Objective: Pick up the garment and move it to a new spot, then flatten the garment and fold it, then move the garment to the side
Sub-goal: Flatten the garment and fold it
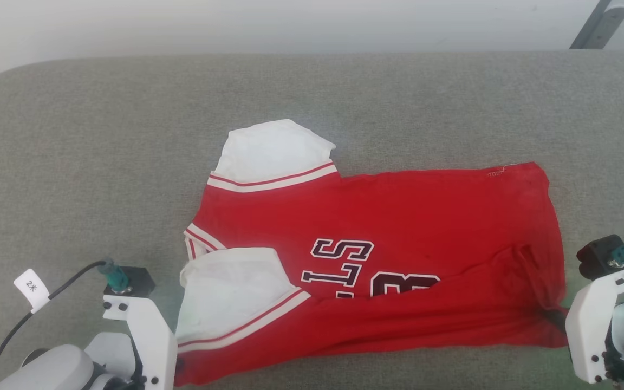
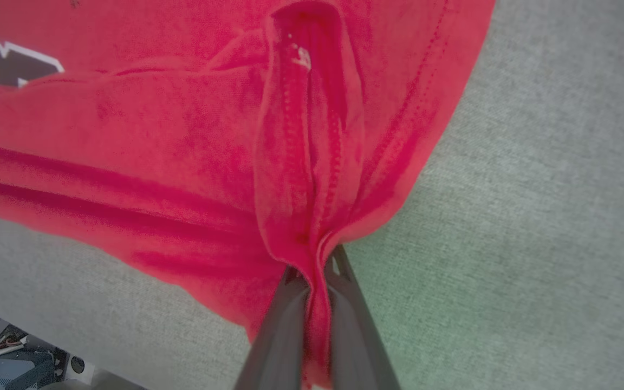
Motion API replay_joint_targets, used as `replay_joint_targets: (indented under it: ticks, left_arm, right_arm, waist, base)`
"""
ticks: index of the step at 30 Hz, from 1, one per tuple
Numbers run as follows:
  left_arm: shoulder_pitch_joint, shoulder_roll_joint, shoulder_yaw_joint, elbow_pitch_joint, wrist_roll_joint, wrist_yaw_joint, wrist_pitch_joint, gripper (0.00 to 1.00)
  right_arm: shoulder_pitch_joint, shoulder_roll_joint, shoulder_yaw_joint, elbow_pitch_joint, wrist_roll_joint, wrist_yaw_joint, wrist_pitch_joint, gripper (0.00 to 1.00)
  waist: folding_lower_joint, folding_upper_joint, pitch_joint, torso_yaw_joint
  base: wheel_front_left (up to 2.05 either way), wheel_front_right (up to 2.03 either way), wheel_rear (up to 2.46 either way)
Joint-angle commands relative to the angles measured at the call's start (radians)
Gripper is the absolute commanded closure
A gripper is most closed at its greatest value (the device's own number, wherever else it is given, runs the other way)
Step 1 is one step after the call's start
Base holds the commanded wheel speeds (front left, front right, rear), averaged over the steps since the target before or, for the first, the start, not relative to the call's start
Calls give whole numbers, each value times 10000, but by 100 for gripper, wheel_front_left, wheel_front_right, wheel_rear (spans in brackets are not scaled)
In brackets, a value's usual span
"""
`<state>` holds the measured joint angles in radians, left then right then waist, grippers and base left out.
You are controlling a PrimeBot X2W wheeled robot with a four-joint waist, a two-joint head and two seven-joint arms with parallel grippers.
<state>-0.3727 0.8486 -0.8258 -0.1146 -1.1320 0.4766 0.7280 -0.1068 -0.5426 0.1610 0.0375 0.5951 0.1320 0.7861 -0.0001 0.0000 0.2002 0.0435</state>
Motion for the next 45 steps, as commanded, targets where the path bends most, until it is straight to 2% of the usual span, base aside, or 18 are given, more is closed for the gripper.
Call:
replay_joint_targets:
  ticks: [1,2,3,4,5,9,14,17,20,26,34,38,45]
  left_arm:
    - [81,-139,-8,305,-66,-175,-115,4]
    - [47,-245,-25,455,-101,-264,-139,0]
    - [47,-245,-25,455,-101,-264,-139,0]
    - [5,-298,-25,593,-130,-320,-158,0]
    - [-70,-304,-36,731,-106,-376,-146,0]
    - [-432,-249,32,841,14,-505,-45,0]
    - [-1001,221,258,328,221,-316,228,0]
    - [-1497,503,383,-86,443,-304,455,0]
    - [-2115,580,490,-219,704,-510,471,0]
    - [-3330,239,585,722,1232,-1497,96,0]
    - [-4919,-387,691,3113,1697,-2853,-568,0]
    - [-5710,-791,644,4490,1896,-3473,-903,0]
    - [-6843,-1540,438,6723,1968,-4255,-682,0]
  right_arm:
    - [-27,104,26,178,-21,-23,-94,71]
    - [-81,172,56,257,-30,-23,-142,55]
    - [-81,172,56,257,-30,-23,-142,55]
    - [-149,243,67,316,-11,-23,-174,30]
    - [-205,273,97,384,-9,-21,-200,0]
    - [-379,370,116,462,106,-21,-421,0]
    - [-531,326,-135,50,178,-18,-836,0]
    - [-683,375,-302,-388,19,-15,-1475,0]
    - [-783,579,-583,-733,-297,-15,-2379,0]
    - [-1184,1433,-1215,-1190,-1334,-14,-4606,0]
    - [-1733,2719,-1552,-979,-2708,-14,-7331,0]
    - [-1903,3104,-1439,-667,-2987,-14,-7782,0]
    - [-2214,3185,-1082,-255,-3008,-14,-7822,0]
  waist:
    - [1,0,5,-57]
    - [1,0,7,-83]
    - [1,0,7,-83]
    - [1,0,10,-117]
    - [1,0,13,-146]
    - [1,0,15,-269]
    - [1,0,11,-486]
    - [1,0,25,-658]
    - [1,0,59,-863]
    - [1,0,242,-1514]
    - [1,0,684,-2459]
    - [1,0,985,-2725]
    - [1,0,1516,-2959]
  base:
    - [0,0,0]
    - [0,0,0]
    - [0,0,0]
    - [0,0,0]
    - [0,0,0]
    - [0,0,0]
    - [0,0,0]
    - [0,0,0]
    - [0,0,0]
    - [0,0,0]
    - [0,0,0]
    - [0,0,0]
    - [0,0,0]
